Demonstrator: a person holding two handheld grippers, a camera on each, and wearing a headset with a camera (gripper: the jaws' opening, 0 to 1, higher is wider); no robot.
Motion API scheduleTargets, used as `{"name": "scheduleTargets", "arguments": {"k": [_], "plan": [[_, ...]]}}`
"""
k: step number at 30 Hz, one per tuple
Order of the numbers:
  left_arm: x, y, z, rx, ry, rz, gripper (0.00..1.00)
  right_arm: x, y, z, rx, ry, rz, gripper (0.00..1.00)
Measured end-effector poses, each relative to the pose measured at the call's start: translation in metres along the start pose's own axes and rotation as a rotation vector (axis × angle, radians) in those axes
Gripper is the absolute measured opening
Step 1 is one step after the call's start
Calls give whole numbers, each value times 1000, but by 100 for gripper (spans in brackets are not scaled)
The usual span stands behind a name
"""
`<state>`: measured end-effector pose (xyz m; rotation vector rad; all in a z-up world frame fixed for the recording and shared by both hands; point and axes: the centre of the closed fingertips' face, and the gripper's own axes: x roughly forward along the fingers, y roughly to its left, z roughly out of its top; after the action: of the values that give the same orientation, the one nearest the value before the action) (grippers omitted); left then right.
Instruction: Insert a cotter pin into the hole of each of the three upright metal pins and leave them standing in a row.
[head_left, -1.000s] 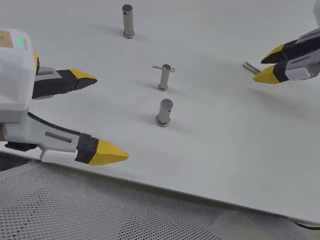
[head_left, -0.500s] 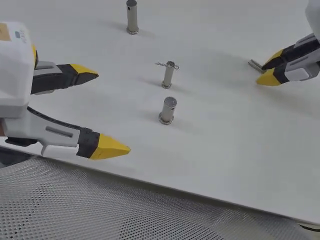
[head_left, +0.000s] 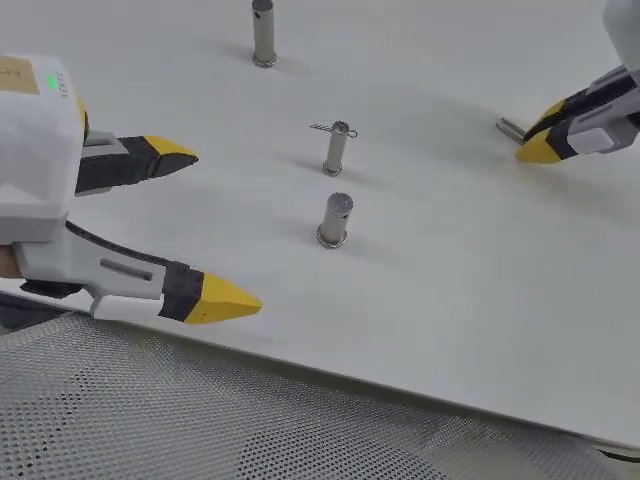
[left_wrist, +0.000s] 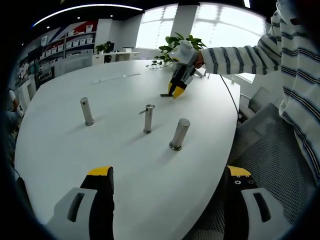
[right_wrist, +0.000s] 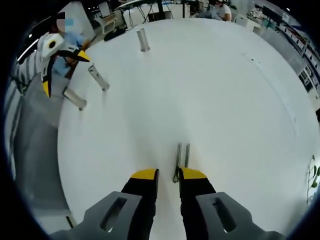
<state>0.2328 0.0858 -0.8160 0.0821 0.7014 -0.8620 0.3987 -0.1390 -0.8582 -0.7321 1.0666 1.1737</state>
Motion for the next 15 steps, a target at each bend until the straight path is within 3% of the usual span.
{"name": "scheduleTargets", "arguments": {"k": [6, 8, 9, 15], "plan": [[-2, 1, -5, 4, 18, 8, 91, -1, -1, 0, 5, 19, -22, 15], [-2, 1, -8, 4, 30, 5, 90, -1, -6, -2, -2, 47, -60, 10], [-2, -1, -10, 8, 39, -5, 90, 0, -9, -2, -22, 60, -81, 8], [-1, -3, -12, 25, 59, -8, 91, 1, -10, 0, -155, 137, -79, 6]]}}
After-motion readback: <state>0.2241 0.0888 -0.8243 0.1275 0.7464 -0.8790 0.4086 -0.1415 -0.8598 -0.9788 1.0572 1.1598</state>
